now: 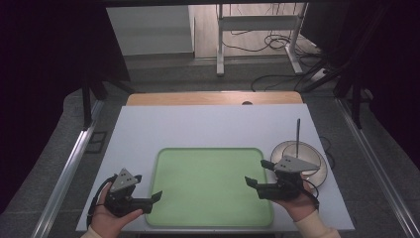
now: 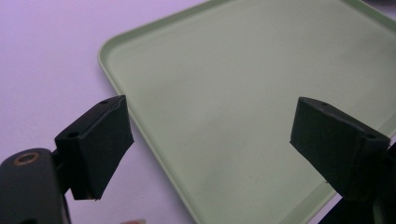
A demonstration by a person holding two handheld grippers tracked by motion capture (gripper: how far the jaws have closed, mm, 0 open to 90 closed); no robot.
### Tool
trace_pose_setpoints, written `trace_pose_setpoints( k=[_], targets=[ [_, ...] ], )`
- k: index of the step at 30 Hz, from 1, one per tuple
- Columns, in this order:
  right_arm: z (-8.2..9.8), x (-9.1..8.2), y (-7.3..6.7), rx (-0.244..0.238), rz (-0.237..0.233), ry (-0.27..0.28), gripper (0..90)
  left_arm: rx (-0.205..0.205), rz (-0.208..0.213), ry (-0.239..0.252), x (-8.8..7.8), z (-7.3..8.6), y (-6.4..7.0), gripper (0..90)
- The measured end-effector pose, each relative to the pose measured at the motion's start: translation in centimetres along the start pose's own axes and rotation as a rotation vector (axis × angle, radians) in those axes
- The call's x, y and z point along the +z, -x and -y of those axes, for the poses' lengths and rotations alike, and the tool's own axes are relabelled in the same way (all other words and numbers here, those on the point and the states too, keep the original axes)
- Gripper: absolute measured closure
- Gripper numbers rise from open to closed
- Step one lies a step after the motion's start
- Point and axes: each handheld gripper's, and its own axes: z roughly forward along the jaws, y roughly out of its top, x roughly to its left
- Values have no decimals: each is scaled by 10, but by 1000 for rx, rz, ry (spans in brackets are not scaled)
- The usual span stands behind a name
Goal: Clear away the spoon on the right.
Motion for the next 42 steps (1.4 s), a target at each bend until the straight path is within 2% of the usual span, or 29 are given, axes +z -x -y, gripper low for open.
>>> trace_pose_setpoints(
  k=[7, 15, 21, 30, 36, 39, 42],
  targets=[
    [-7, -1, 12, 26, 7, -4, 219, -2, 2, -13, 3, 1, -2, 124],
    [-15, -7, 15, 30, 11, 20, 243, 3, -4, -13, -2, 2, -1, 125],
    [-20, -8, 17, 29, 14, 23, 248, 5, -1, -20, 1, 1, -2, 125],
    [-30, -12, 26, 37, 28, 29, 250, 0, -7, -18, -1, 3, 0, 125],
    [-47, -15, 27, 29, 36, 35, 254, 13, -19, -15, -6, 3, 5, 125],
    [-60, -15, 34, 31, 20, 20, 244, 10, -25, -14, -8, 6, 3, 125],
    [-65, -17, 38, 37, 21, 32, 243, 5, -27, -13, -8, 6, 0, 125]
  ],
)
